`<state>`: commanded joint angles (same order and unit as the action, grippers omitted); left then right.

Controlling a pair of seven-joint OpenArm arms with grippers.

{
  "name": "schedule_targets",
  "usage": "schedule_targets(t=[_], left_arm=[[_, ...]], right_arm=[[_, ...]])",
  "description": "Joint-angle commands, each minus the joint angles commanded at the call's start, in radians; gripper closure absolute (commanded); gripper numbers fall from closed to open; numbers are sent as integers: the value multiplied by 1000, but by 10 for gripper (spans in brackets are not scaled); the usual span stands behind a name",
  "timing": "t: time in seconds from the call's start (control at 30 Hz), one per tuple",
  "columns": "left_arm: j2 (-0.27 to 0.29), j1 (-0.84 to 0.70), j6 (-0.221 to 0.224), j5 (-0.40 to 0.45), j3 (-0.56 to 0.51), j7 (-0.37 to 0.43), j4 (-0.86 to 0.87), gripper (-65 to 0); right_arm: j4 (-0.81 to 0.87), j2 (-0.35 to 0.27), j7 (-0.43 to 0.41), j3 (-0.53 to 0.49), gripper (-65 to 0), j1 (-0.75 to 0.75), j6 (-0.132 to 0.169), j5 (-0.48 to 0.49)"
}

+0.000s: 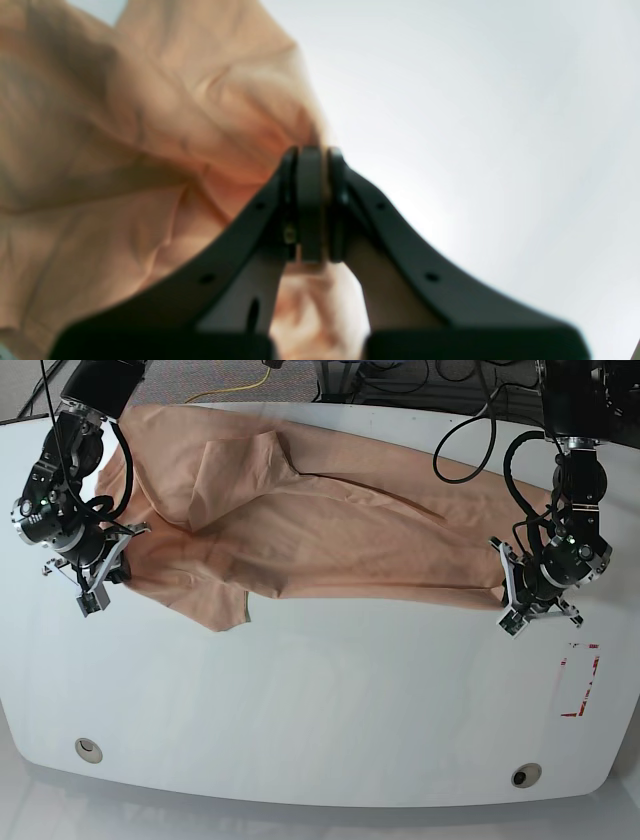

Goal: Layout the t-shirt on the table in an organized manner, then fold the t-shirt properly
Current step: 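Lift and fold the shirt edge over lengthwise with both grippers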

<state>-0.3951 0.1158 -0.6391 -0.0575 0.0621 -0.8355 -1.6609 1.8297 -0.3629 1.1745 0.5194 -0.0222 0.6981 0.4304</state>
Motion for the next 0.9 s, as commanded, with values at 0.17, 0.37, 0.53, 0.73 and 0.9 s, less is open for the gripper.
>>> schedule_targets(t=[0.17,0.37,0.53,0.73,0.9], left_arm=[[-2,28,0,2,0,0,15,0],[-3,46,0,2,0,0,44,0],[-3,46,0,2,0,2,44,0],[-3,43,0,0,2,2,38,0],[-3,40,-5,-2,68,2,15,0]], right_arm=[[0,-8,0,0,0,-17,0,0],[0,-25,0,0,0,-29,0,0],[0,-26,0,0,0,-29,0,0],[0,-26,0,0,0,-28,0,0],[5,-28,0,0,0,-2,0,3]])
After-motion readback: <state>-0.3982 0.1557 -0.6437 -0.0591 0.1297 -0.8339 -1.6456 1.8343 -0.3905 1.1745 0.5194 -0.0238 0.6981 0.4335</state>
